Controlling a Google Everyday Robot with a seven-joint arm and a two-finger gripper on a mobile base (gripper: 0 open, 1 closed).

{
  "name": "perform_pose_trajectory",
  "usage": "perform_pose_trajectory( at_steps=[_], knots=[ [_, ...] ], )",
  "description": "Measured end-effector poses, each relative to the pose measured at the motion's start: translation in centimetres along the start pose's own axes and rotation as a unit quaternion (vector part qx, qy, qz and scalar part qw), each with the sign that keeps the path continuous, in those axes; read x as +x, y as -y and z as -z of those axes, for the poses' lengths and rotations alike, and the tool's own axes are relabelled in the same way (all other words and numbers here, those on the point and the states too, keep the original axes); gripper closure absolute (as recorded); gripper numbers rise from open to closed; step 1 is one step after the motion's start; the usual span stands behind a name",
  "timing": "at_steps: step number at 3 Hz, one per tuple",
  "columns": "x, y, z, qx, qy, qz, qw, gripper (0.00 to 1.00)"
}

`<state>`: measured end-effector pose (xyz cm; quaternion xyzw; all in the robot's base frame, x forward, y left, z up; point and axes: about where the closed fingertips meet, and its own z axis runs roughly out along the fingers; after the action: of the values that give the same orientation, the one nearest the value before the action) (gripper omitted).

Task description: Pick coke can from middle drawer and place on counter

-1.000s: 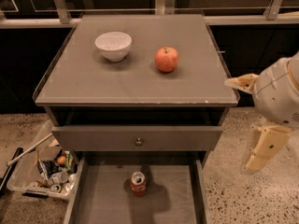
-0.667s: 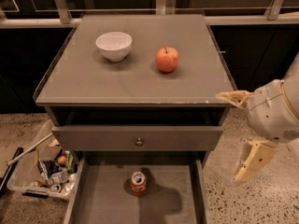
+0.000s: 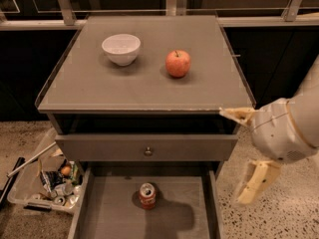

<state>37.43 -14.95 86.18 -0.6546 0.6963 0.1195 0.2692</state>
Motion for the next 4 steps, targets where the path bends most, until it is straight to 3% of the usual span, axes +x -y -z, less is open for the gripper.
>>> perform_pose_trajectory(
  at_steps=[1,3,4],
  knots=[
    [-1.1,-2.1,-5.4,-0.017,0.036,0.004,0.9992,0.0],
    [0.4,-2.8,-14.3,-0.002,0.106,0.002,0.9943,0.0],
    [2.8,-1.3,-18.3,0.008,0.09,-0.005,0.9959,0.0]
  ],
)
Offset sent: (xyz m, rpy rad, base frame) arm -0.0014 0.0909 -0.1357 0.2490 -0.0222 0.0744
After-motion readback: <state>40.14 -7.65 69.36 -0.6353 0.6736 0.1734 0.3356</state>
